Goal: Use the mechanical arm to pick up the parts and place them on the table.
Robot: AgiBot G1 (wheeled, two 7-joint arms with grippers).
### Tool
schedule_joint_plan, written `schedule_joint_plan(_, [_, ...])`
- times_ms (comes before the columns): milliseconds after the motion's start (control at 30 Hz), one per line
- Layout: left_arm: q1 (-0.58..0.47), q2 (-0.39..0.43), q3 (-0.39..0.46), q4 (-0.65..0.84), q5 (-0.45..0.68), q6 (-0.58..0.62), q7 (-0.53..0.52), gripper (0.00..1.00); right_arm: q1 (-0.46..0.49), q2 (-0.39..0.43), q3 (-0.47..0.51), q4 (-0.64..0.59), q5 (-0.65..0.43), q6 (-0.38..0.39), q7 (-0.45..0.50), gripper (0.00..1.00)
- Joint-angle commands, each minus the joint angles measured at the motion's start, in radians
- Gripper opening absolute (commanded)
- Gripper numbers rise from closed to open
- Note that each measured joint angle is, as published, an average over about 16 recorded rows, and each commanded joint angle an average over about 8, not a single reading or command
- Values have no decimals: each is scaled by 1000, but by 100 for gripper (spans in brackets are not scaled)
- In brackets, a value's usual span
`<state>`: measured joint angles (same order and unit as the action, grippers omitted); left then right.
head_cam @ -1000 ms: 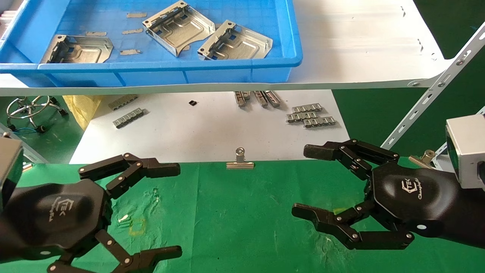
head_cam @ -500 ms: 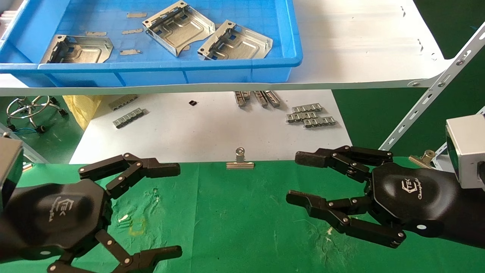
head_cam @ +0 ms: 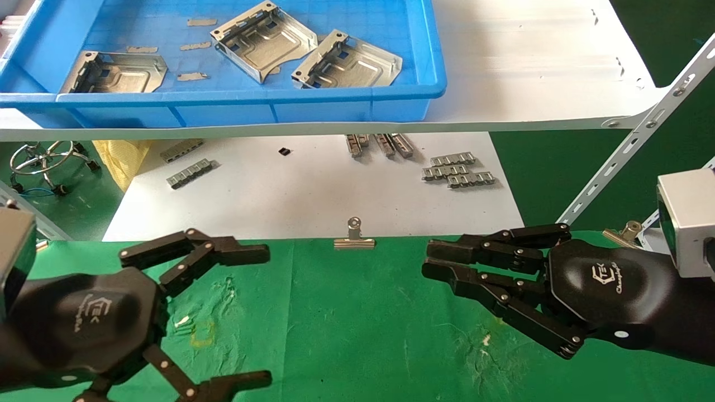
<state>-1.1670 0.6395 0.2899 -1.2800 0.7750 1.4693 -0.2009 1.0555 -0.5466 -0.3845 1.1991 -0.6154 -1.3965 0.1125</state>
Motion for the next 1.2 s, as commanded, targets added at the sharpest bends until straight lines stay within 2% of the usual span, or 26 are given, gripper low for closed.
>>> schedule_joint_plan(33, [-16, 3, -1, -11, 6, -3, 2, 100, 0, 0, 0, 0, 0, 0, 0, 0])
schedule_joint_plan(167, [-169, 61, 29, 49, 91, -57, -40, 100, 0, 0, 0, 0, 0, 0, 0, 0])
schedule_joint_plan(300, [-372, 159, 88, 195, 223, -112, -77, 100, 0, 0, 0, 0, 0, 0, 0, 0])
schedule_joint_plan(467, [-624, 316, 186, 484, 424, -198, -90, 100, 0, 0, 0, 0, 0, 0, 0, 0])
schedule_joint_plan(667, [-819, 481, 274, 841, 611, -364, -65, 99, 0, 0, 0, 0, 0, 0, 0, 0])
schedule_joint_plan(700, [-839, 502, 284, 889, 633, -395, -62, 95, 0, 0, 0, 0, 0, 0, 0, 0])
schedule_joint_plan(900, [-915, 588, 331, 1085, 726, -534, -54, 21, 0, 0, 0, 0, 0, 0, 0, 0])
schedule_joint_plan(967, [-928, 600, 341, 1119, 741, -541, -50, 1, 0, 0, 0, 0, 0, 0, 0, 0])
schedule_joint_plan(1200, [-959, 613, 357, 1187, 764, -520, -36, 0, 0, 0, 0, 0, 0, 0, 0, 0])
